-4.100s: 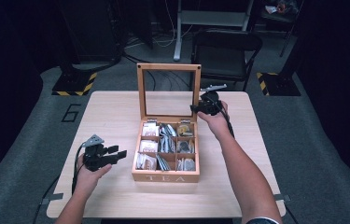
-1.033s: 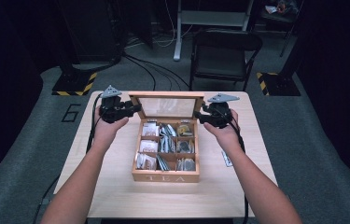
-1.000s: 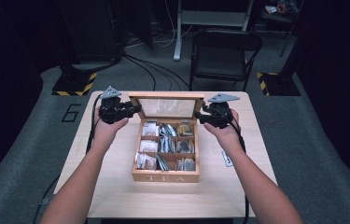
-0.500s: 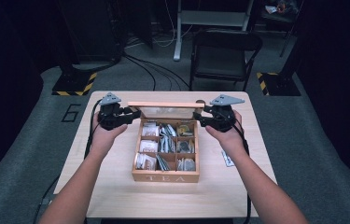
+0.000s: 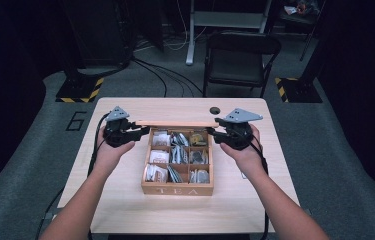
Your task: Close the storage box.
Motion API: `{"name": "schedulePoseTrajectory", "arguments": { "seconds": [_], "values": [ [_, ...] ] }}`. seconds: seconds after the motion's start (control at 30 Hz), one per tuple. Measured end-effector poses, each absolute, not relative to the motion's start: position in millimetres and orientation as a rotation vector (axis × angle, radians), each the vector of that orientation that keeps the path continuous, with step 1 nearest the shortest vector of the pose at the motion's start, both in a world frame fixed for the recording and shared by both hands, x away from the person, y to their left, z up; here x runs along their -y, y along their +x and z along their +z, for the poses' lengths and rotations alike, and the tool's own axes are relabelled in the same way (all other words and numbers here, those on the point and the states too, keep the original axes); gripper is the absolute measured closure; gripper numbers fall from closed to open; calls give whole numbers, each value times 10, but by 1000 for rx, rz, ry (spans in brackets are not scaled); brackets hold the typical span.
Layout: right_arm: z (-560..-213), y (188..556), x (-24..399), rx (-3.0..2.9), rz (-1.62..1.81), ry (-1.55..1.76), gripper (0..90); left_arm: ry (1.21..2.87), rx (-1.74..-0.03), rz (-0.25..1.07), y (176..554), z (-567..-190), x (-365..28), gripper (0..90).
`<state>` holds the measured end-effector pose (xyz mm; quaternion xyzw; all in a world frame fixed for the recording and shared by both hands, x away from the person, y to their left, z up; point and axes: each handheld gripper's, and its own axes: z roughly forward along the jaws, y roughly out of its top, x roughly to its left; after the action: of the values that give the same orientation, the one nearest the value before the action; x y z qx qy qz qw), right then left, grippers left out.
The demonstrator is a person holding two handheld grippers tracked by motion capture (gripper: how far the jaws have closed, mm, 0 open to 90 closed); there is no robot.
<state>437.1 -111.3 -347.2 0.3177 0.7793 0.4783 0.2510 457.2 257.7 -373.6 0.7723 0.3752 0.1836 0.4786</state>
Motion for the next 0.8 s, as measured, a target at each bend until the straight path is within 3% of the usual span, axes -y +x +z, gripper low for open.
{"name": "schedulePoseTrajectory", "arguments": {
  "seconds": [0.33,0.8],
  "values": [
    [-3602,4207,1112,-2107,1295,863,528,1889,-891,437,4276,-3768,-2666,517],
    [-3764,4031,1112,-2101,1292,870,521,1901,-863,429,3955,-3738,-2618,511]
  ]
}}
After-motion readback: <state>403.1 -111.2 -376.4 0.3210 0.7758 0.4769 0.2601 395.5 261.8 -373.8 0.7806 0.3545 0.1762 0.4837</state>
